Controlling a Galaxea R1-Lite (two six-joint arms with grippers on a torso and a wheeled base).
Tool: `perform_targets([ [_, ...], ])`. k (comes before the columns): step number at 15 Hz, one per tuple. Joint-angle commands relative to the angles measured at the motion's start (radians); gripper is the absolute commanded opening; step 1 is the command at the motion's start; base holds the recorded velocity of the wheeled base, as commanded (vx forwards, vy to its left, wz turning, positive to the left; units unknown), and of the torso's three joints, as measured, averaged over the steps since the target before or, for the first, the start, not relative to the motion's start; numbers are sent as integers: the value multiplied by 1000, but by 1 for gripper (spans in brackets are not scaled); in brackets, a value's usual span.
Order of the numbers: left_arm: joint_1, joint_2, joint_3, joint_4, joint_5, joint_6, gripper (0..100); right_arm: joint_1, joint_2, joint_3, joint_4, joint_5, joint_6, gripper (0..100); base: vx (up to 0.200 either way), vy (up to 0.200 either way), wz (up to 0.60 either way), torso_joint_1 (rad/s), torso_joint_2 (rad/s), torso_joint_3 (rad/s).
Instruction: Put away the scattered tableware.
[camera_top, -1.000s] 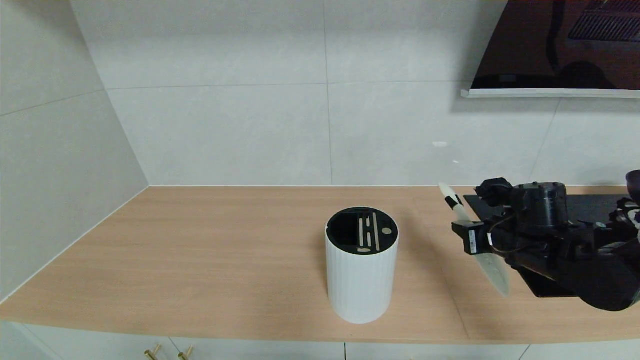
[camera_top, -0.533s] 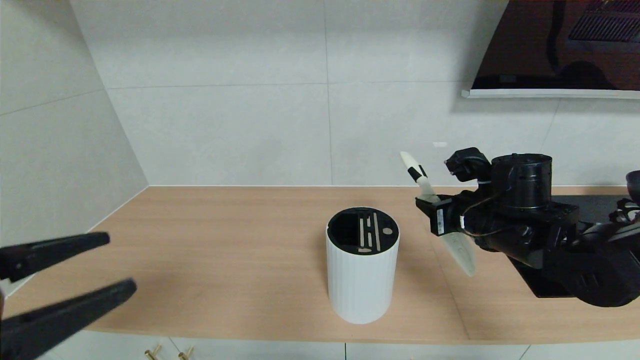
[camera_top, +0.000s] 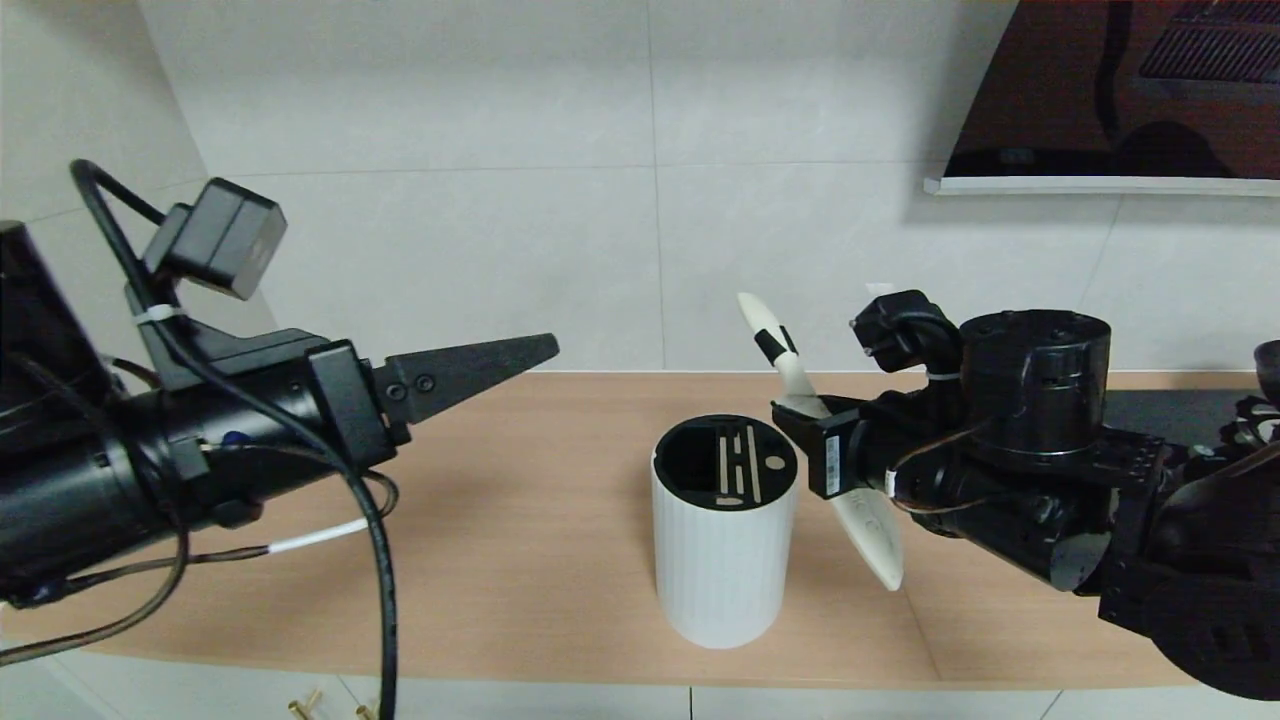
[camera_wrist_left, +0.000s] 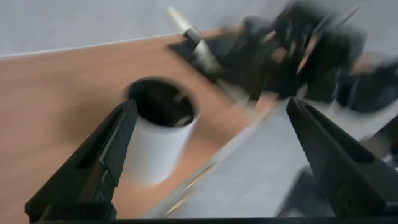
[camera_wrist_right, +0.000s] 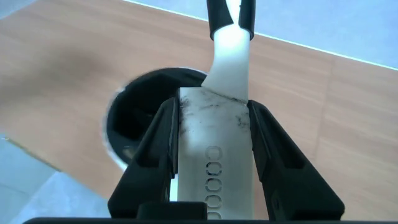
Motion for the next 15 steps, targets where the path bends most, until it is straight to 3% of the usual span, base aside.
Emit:
perform_targets([
  [1, -55, 120, 19, -81, 31, -86, 100, 35, -24, 1, -1, 0, 9, 0, 0, 0, 0, 0, 0, 0],
  [3, -78, 156, 21, -116, 57, -114, 100, 60, -42, 3, 3, -2, 26, 0, 0, 0, 0, 0, 0, 0],
  [7, -150, 218, 21, -171, 136, -121, 100, 112, -48, 9, 1, -8, 30, 0, 0, 0, 0, 0, 0, 0],
  [9, -196, 293, 22, -265, 221, -123, 100, 140, -48, 19, -1, -9, 30, 0, 0, 0, 0, 0, 0, 0],
  [11, -223, 334, 22, -312, 261, -123, 100, 150, -48, 26, -2, -12, 32, 0, 0, 0, 0, 0, 0, 0],
  [13, -236, 353, 27, -335, 264, -132, 100, 176, -48, 32, -5, -12, 32, 0, 0, 0, 0, 0, 0, 0],
  [15, -242, 356, 29, -368, 264, -172, 100, 201, -48, 38, -8, -11, 33, 0, 0, 0, 0, 0, 0, 0],
])
